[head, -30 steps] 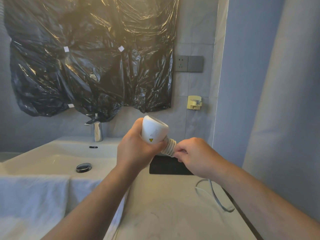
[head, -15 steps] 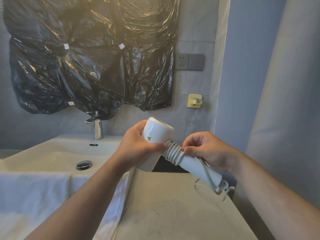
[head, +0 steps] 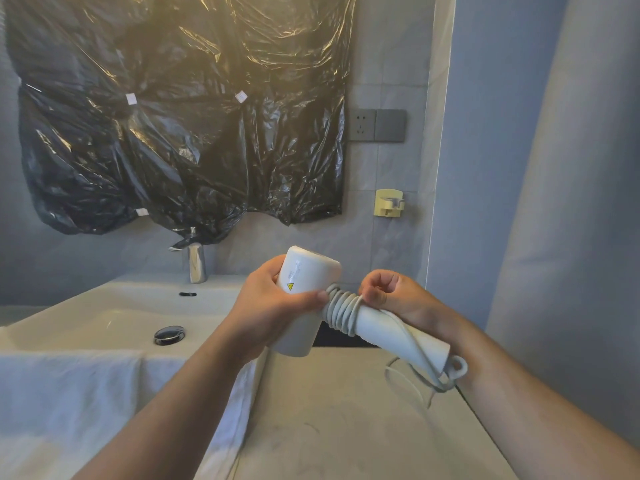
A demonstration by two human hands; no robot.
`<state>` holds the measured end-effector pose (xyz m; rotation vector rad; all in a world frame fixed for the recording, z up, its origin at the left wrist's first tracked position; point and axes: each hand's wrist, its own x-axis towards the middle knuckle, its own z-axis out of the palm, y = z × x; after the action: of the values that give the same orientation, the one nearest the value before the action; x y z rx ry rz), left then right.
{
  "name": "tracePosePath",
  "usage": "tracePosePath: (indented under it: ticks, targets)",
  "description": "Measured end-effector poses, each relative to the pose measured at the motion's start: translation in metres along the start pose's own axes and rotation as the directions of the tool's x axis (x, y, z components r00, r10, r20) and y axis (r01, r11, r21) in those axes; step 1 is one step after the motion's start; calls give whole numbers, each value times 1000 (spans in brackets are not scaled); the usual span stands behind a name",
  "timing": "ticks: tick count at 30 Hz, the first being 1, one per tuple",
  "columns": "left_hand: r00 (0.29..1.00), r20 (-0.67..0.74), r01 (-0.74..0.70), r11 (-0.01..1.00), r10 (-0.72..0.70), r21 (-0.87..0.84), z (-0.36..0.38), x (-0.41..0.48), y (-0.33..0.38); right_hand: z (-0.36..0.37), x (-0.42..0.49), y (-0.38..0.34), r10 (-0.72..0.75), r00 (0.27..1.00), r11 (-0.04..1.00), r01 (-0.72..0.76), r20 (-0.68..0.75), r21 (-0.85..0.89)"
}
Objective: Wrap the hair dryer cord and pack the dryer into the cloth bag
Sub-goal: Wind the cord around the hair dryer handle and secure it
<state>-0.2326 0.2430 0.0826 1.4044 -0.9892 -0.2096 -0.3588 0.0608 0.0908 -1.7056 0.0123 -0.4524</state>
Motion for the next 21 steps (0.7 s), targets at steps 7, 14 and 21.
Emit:
tracePosePath:
  ticks: [7, 14, 21]
  targets:
    - [980, -180, 56, 983, -88, -173, 13, 4, -1, 20, -6, 24, 69, 984, 797, 46, -167, 602]
    - [873, -487, 11, 998, -38, -57, 27, 9, -7, 48, -2, 31, -41, 882, 985, 115, -469, 131]
    - [829, -539, -24, 972, 149, 232, 21, 10, -7, 50, -14, 18, -179, 924, 737, -101, -338, -668]
